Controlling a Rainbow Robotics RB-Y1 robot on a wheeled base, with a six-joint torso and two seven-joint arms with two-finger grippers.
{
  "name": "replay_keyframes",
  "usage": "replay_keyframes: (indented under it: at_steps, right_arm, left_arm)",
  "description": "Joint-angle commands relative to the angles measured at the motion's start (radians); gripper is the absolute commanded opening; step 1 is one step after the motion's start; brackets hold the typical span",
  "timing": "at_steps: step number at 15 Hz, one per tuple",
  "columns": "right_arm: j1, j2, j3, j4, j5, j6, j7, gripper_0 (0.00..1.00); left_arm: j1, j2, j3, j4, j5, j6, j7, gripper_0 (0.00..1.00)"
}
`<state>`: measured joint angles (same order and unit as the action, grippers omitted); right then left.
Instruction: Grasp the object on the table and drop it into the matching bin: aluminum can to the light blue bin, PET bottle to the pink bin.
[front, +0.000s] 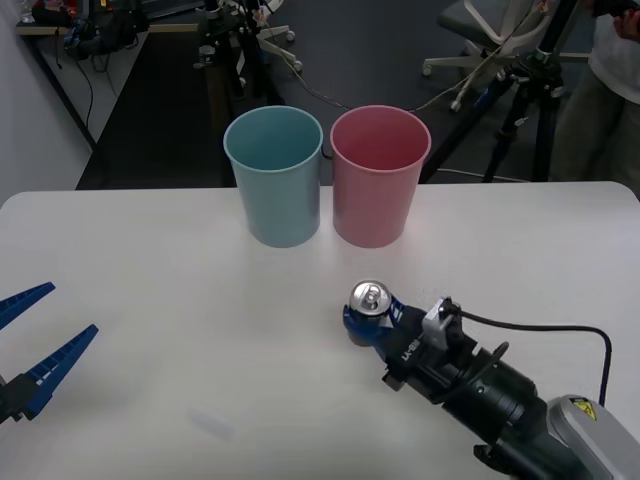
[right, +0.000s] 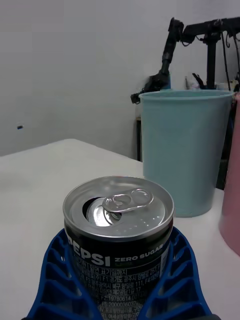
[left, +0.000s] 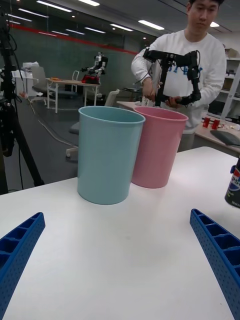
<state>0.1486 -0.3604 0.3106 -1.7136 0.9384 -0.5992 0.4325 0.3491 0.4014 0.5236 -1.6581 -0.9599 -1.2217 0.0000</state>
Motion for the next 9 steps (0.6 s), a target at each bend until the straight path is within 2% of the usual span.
replay_keyframes:
  at_steps: [1, 6, 9]
  right_arm:
    - [0.000, -0.035, 0.005, -0.135, 0.040, 0.091, -0.097, 0.00]
    - [-0.008, -0.043, 0.002, -0.331, 0.221, 0.211, -0.396, 0.00]
    - [-0.049, -0.040, -0.004, -0.385, 0.336, 0.245, -0.561, 0.00]
  left_arm:
    - [0.000, 0.000, 0.000, 0.000, 0.000, 0.000, 0.000, 1.00]
    - [0.000, 0.000, 0.000, 0.000, 0.000, 0.000, 0.000, 1.00]
    - [0.000, 0.000, 0.000, 0.000, 0.000, 0.000, 0.000, 1.00]
